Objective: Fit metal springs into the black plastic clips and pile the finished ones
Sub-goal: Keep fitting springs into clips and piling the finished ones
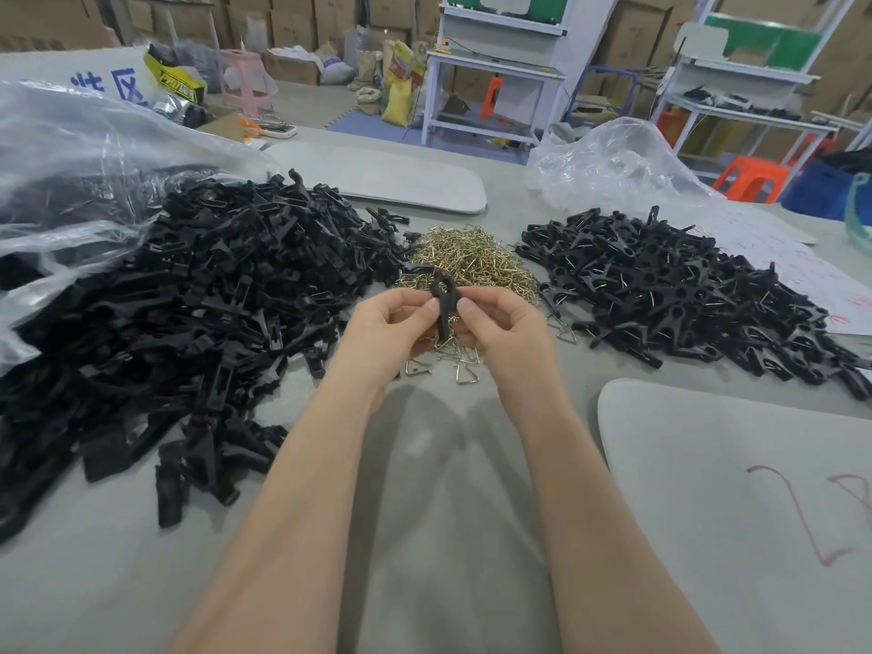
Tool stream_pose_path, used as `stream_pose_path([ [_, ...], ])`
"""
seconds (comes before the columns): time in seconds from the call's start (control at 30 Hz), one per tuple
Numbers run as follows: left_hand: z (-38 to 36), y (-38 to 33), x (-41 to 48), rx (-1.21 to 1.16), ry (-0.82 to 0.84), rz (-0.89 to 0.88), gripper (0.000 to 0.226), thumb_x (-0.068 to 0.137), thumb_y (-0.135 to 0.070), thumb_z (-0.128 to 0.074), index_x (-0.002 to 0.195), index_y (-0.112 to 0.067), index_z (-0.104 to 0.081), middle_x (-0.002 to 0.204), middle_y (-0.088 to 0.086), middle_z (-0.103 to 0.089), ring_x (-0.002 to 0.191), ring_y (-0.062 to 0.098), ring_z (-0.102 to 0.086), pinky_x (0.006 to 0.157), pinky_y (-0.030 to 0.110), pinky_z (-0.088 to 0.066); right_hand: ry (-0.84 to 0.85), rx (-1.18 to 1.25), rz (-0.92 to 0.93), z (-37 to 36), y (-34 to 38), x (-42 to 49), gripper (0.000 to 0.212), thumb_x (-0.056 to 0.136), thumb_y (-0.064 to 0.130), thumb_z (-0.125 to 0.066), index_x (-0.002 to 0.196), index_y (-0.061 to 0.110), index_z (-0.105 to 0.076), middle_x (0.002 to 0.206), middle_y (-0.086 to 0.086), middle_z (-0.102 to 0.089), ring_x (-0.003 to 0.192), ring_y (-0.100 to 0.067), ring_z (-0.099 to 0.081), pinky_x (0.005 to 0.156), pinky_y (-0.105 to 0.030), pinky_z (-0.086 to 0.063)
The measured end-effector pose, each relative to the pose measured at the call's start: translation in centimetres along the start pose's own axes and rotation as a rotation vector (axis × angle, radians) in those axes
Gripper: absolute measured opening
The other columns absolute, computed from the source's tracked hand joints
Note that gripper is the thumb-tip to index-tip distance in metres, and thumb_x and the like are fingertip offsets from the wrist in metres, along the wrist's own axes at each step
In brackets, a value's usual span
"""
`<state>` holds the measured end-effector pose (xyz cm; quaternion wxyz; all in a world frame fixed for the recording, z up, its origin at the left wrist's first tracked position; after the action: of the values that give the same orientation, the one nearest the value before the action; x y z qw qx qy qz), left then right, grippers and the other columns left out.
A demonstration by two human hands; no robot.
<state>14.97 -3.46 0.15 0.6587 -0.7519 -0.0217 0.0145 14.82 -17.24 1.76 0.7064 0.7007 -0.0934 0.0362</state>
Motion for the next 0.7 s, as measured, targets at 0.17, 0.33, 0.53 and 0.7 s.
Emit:
stream_pose_path([
  [0.17, 0.3, -0.3, 0.1, 0.051, -0.038, -0.038, 0.012, 0.091, -0.007, -0.06, 0.084, -0.015, -0.066, 0.069, 0.0, -0.063, 0.062, 0.006, -0.058, 0.065, 0.018, -0.053, -0.017, 0.028, 0.003, 0.0, 0.1, 0.0, 0.015, 0.089, 0.001, -0.06, 0.088, 0.014, -0.068, 0.077, 0.0, -0.068, 0.063, -0.001, -0.061, 0.063, -0.014, -0.05],
  [0.33, 0.5, -0.4, 0.0, 0.118, -0.064, -0.068, 0.018, 0.09, -0.006, -0.061, 0.078, -0.017, -0.068, 0.067, -0.001, -0.065, 0.06, 0.006, -0.059, 0.062, 0.018, -0.052, -0.033, -0.099, 0.05, 0.0, 0.5, 0.0, 0.018, 0.088, 0.005, -0.063, 0.084, 0.022, -0.069, 0.081, 0.002, -0.07, 0.073, -0.006, -0.063, 0.077, -0.027, -0.054],
  [0.53, 1.0, -0.2, 0.1, 0.11, -0.104, -0.038, 0.018, 0.09, -0.009, -0.062, 0.075, -0.015, -0.069, 0.07, 0.008, -0.066, 0.067, 0.018, -0.061, 0.078, 0.04, -0.052, 0.024, -0.349, 0.125, -1.2, 0.8, -0.3, 0.018, 0.084, 0.025, -0.071, 0.1, 0.024, -0.062, 0.099, 0.007, -0.067, 0.097, -0.006, -0.062, 0.086, -0.025, -0.049],
  [0.7, 0.3, 0.3, -0.3, 0.093, 0.013, 0.042, 0.028, 0.093, -0.009, -0.057, 0.072, -0.018, -0.074, 0.08, 0.014, -0.068, 0.077, 0.021, -0.061, 0.099, 0.052, -0.044, 0.049, -0.457, 0.167, -1.0, 1.5, -0.4, 0.019, 0.083, 0.017, -0.068, 0.101, 0.024, -0.063, 0.09, 0.013, -0.067, 0.084, -0.001, -0.064, 0.078, -0.016, -0.049],
])
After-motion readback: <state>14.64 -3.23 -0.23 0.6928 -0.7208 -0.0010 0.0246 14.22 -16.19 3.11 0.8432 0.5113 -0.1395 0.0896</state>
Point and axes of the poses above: each hand's wrist, its own x-axis towards the middle knuckle, its own z-axis out of the back of the hand, y = z × x, the point moved 9 cm from there along x, towards the middle knuckle
